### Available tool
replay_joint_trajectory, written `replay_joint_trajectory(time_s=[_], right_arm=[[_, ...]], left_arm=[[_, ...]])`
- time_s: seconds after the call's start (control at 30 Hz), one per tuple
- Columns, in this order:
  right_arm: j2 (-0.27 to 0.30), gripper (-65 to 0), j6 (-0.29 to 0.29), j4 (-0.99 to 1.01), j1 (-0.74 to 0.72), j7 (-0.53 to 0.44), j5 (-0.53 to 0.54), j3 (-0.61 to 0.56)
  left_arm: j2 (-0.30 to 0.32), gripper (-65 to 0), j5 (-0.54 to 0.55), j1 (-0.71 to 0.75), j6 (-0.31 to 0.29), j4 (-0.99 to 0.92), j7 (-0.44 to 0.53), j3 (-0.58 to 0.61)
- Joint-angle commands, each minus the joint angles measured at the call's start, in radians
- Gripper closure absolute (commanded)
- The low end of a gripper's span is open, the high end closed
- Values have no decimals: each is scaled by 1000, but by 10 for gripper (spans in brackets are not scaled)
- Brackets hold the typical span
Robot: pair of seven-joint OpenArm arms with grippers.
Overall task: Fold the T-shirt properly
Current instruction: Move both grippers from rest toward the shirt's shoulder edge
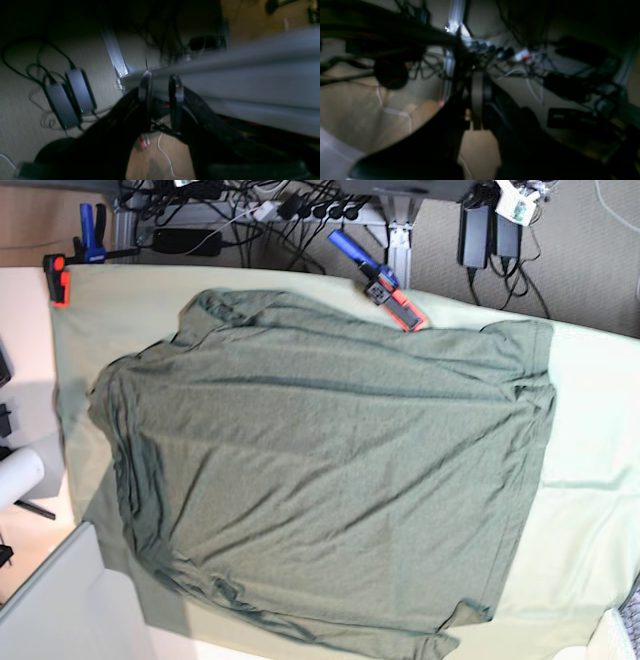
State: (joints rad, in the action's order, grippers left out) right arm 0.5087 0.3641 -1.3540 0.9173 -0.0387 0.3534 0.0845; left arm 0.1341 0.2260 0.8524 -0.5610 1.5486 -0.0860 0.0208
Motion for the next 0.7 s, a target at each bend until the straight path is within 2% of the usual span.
replay_joint_trajectory(time_s=[0.0, 0.1, 0.17, 0.2, 0.3, 0.37, 0.43, 0.5, 0.57, 0.67], right_arm=[[22, 0, 10, -59, 35, 6, 45, 34], [26, 0, 10, -211, 82, 110, 192, 127], [26, 0, 10, -299, 90, 187, 285, 189], [26, 0, 10, -338, 89, 220, 313, 219], [25, -3, 8, -439, 80, 242, 358, 286], [25, -66, 5, -482, 57, 242, 381, 315], [25, -182, -19, -495, 14, 242, 406, 329], [21, -295, -67, -495, -39, 242, 429, 329], [6, -362, -105, -494, -92, 248, 433, 329], [-28, -373, -162, -494, -160, 275, 432, 328]], left_arm=[[0, -151, 27, 31, -29, 59, -10, -15], [0, -151, 103, 71, -74, 185, -79, -65], [0, -151, 153, 93, -114, 252, -88, -95], [2, -151, 177, 103, -137, 282, -87, -109], [2, -152, 239, 133, -137, 353, -91, -142], [5, -207, 274, 147, -137, 387, -92, -158], [17, -321, 318, 151, -137, 410, -105, -167], [34, -387, 354, 151, -137, 424, -128, -177], [53, -391, 389, 150, -137, 430, -137, -187], [78, -391, 432, 140, -137, 431, -136, -206]])
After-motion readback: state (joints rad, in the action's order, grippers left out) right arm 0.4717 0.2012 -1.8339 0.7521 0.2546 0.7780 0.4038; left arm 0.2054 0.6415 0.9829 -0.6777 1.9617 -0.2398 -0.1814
